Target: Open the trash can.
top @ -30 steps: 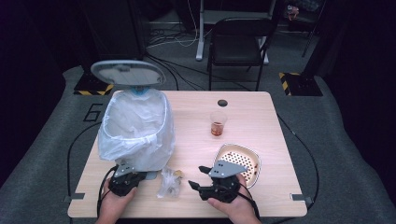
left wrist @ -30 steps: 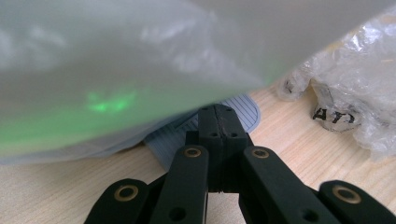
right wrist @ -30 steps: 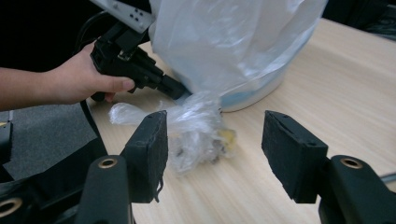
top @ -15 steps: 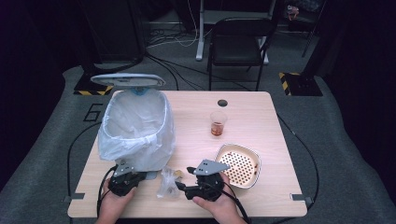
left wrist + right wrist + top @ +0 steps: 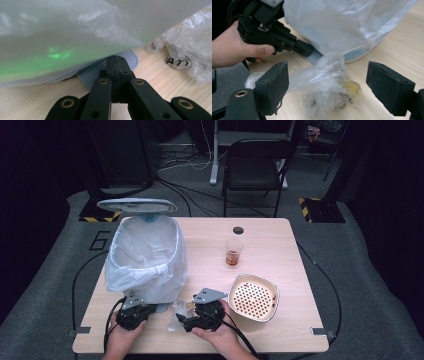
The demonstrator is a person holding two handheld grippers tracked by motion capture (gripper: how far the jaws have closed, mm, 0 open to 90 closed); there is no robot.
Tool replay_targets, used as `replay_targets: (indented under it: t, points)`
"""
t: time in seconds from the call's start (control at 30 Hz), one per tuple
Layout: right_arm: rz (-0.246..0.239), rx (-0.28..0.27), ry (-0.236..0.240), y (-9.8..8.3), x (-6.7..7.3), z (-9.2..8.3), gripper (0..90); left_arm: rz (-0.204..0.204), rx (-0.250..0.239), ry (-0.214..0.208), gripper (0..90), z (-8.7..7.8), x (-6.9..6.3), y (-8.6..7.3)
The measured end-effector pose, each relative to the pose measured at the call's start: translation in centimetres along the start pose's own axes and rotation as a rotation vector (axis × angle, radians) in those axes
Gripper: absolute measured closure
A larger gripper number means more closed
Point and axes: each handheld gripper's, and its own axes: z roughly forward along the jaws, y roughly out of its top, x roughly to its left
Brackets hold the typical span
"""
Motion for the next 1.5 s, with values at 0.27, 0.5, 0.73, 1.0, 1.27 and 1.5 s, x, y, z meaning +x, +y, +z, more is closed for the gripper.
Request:
replay_targets:
  t: [0.27,0.5,0.73,1.0,1.27,1.5]
  points:
    - [-0.005,-0.002,0.002,-0.1,0.1,1.9,19.0,0.002,-0.002,0.0,90.0,0.0,0.0,0.0]
    - [0.005,-0.017,-0.008,-0.1,0.0,2.4,20.6,0.003,-0.004,0.002,90.0,0.0,0.0,0.0]
    - [0.006,0.059,0.002,-1.6,-0.3,4.2,21.1,0.007,-0.001,0.006,90.0,0.0,-0.1,0.0]
    - [0.011,0.133,-0.003,-3.3,-0.4,5.7,28.8,0.009,-0.001,0.006,90.0,0.0,-0.1,0.0]
    - [-0.025,0.163,-0.009,-3.8,-0.6,6.2,43.5,0.013,-0.002,0.006,90.0,0.0,-0.1,0.0]
    - [-0.057,0.177,-0.017,-4.0,-0.6,6.4,64.4,0.015,0.001,0.007,90.0,0.0,-0.1,0.0]
